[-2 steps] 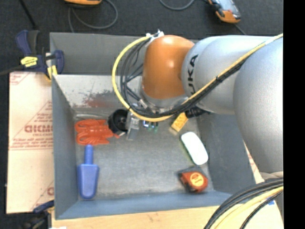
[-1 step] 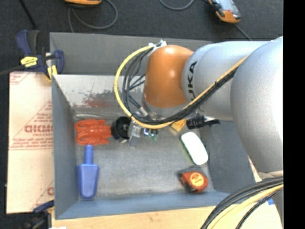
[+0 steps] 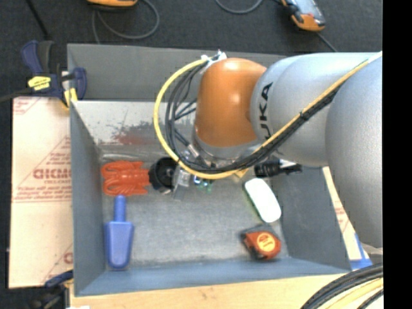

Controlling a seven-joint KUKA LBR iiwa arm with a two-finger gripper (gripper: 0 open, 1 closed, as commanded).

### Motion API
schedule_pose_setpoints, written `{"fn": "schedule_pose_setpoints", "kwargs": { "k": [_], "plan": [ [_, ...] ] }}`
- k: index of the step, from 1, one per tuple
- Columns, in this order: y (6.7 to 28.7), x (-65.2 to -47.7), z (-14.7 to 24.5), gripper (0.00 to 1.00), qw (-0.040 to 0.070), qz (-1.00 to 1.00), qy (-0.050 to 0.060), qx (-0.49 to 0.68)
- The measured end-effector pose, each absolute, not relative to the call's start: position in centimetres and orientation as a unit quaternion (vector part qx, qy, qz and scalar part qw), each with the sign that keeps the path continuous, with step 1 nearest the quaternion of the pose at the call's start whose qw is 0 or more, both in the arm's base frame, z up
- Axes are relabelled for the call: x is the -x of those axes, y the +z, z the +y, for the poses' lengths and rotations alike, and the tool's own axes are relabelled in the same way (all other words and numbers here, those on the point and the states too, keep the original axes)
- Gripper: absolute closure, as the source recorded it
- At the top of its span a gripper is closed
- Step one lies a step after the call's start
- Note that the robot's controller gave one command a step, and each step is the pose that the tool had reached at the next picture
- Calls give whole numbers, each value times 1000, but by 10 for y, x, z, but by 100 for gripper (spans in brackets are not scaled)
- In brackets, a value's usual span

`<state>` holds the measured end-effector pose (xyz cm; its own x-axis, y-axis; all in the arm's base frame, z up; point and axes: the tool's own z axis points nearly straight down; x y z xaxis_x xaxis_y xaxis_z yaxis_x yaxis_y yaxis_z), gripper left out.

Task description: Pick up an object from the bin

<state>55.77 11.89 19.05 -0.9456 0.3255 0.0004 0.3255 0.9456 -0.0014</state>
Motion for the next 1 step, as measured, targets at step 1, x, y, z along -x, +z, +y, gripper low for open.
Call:
{"fn": "schedule_pose_setpoints", "kwargs": {
  "k": [1],
  "plan": [
    [202,-589,116,100,-2,-992,0,128]
  ]
}}
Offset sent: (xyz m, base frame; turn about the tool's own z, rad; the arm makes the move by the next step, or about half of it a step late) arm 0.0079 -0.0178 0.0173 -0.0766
